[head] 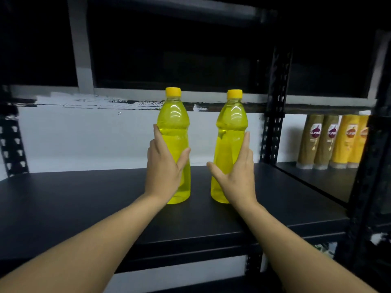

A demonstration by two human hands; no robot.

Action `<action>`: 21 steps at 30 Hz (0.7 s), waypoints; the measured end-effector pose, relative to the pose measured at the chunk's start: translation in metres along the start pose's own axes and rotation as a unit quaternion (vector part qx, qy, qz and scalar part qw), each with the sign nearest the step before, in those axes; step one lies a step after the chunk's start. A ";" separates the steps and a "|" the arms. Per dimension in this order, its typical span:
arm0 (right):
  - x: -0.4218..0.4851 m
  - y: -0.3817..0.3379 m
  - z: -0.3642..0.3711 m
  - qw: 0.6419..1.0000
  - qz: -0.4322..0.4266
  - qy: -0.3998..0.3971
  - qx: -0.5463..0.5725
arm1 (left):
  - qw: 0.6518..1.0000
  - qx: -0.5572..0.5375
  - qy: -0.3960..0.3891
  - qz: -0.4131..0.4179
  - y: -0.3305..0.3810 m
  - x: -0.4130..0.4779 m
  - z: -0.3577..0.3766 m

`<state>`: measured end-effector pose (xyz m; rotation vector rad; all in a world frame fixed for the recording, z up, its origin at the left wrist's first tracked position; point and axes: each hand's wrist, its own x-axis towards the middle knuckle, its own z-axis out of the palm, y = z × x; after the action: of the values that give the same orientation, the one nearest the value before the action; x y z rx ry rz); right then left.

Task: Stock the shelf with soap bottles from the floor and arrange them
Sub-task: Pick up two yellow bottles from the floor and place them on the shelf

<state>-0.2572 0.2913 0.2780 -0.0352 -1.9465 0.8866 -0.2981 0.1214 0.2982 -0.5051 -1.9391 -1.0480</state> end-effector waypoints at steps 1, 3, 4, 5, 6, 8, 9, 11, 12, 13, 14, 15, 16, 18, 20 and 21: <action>0.001 0.002 0.001 1.000 0.003 -0.006 0.004 | 1.000 0.007 -0.011 0.006 -0.004 -0.002 0.003; 0.000 0.007 0.000 1.000 0.012 -0.023 0.009 | 0.999 0.012 -0.040 0.006 -0.012 -0.010 0.005; -0.001 0.008 -0.001 0.999 0.019 -0.029 0.013 | 0.998 0.000 -0.060 -0.007 -0.015 -0.013 0.006; -0.002 0.010 -0.003 0.999 0.027 -0.032 0.015 | 0.996 -0.016 -0.082 -0.029 -0.019 -0.016 0.006; -0.003 0.011 -0.004 0.999 0.035 -0.031 0.008 | 0.993 -0.026 -0.101 -0.054 -0.022 -0.016 0.006; -0.004 0.011 -0.005 0.998 0.045 -0.016 -0.040 | 0.988 -0.028 -0.120 -0.098 -0.028 -0.015 0.004; -0.004 0.010 -0.005 0.996 0.049 -0.005 -0.068 | 0.986 -0.023 -0.122 -0.109 -0.032 -0.015 0.004; -0.003 0.009 -0.005 0.994 0.056 0.008 -0.095 | 0.983 -0.002 -0.134 -0.127 -0.033 -0.015 0.002; -0.003 0.007 -0.006 0.994 0.059 0.011 -0.096 | 0.981 0.004 -0.142 -0.135 -0.032 -0.016 0.001; -0.004 0.007 -0.006 0.993 0.061 0.013 -0.095 | 0.979 0.004 -0.148 -0.142 -0.031 -0.016 -0.001; -0.004 0.007 -0.006 0.993 0.064 0.013 -0.094 | 0.978 0.001 -0.149 -0.149 -0.031 -0.016 -0.002; -0.004 0.007 -0.007 0.993 0.067 0.012 -0.093 | 0.977 -0.001 -0.149 -0.155 -0.031 -0.015 -0.003; -0.004 0.007 -0.007 0.993 0.068 0.010 -0.092 | 0.976 -0.001 -0.148 -0.158 -0.031 -0.015 -0.003; -0.004 0.008 -0.007 0.994 0.062 0.002 -0.085 | 0.977 0.003 -0.146 -0.153 -0.031 -0.015 -0.003; -0.005 0.007 -0.007 0.996 0.059 -0.010 -0.063 | 0.980 0.003 -0.144 -0.140 -0.031 -0.015 -0.003; -0.005 0.007 -0.008 0.997 0.059 -0.021 -0.047 | 0.981 0.000 -0.143 -0.135 -0.032 -0.016 -0.002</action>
<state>-0.2509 0.2989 0.2720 -0.1906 -2.0408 0.8770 -0.3095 0.1024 0.2706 -0.4182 -2.3097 -1.1974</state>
